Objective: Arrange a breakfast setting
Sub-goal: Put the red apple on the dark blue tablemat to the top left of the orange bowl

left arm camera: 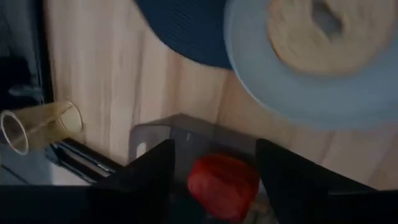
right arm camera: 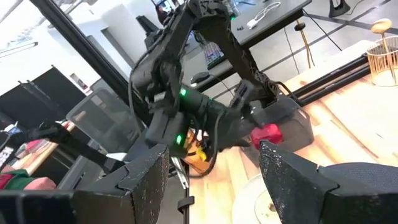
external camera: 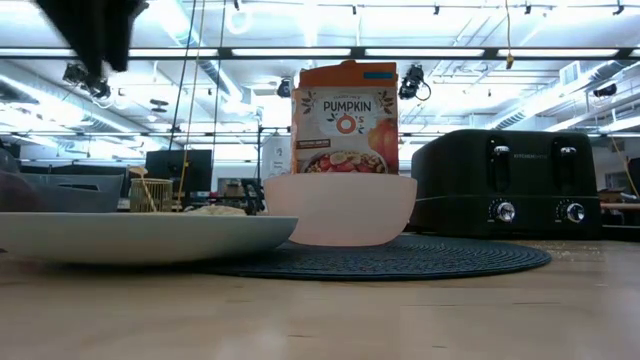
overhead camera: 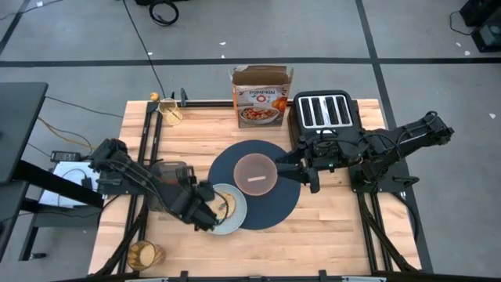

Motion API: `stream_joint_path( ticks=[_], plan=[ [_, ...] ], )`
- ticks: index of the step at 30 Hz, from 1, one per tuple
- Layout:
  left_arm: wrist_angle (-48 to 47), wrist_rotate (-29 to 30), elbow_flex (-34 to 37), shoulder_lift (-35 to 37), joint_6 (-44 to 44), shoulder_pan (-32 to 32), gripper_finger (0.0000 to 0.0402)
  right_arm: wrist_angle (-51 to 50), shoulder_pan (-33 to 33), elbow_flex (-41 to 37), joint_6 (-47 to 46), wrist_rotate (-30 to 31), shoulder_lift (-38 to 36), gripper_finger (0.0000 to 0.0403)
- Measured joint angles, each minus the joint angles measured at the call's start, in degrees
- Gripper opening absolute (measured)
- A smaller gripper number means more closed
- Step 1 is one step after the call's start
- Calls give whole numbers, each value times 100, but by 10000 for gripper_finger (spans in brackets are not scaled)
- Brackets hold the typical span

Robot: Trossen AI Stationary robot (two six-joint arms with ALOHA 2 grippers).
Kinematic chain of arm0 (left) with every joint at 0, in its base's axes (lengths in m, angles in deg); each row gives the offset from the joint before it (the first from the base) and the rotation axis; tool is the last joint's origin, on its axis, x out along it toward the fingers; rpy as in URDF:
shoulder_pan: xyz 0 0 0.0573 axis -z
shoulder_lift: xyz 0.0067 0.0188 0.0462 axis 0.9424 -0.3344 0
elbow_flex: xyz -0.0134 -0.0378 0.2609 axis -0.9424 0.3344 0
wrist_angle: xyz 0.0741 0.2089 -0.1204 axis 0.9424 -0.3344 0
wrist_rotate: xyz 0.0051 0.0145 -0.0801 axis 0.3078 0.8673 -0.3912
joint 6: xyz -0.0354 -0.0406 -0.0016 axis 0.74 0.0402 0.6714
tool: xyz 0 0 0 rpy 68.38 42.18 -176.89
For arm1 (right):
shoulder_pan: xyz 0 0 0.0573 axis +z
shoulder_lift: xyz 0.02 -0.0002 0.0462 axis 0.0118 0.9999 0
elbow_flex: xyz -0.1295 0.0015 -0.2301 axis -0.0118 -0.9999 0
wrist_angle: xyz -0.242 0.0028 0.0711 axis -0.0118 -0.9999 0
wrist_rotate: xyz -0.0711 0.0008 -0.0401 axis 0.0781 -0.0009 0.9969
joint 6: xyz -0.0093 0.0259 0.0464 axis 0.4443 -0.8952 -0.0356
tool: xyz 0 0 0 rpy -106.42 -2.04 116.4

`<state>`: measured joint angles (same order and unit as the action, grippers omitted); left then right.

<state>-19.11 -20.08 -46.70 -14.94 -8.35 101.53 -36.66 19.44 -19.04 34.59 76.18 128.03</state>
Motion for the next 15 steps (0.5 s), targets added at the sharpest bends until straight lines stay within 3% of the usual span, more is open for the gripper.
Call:
stream_joint_path(
  ticks=[3, 7, 15],
  plan=[
    [-34, 25, -6, 436, 841, -243, 256, -21, 2, 0, 0, 0, 0, 255],
    [-21, -448, 296, 1021, 2188, -636, 279, -65, 2, 0, -31, 44, -2, 255],
    [621, -1618, 2303, 2666, 3788, -948, 317, -372, 0, 0, -103, 42, -2, 262]
  ],
)
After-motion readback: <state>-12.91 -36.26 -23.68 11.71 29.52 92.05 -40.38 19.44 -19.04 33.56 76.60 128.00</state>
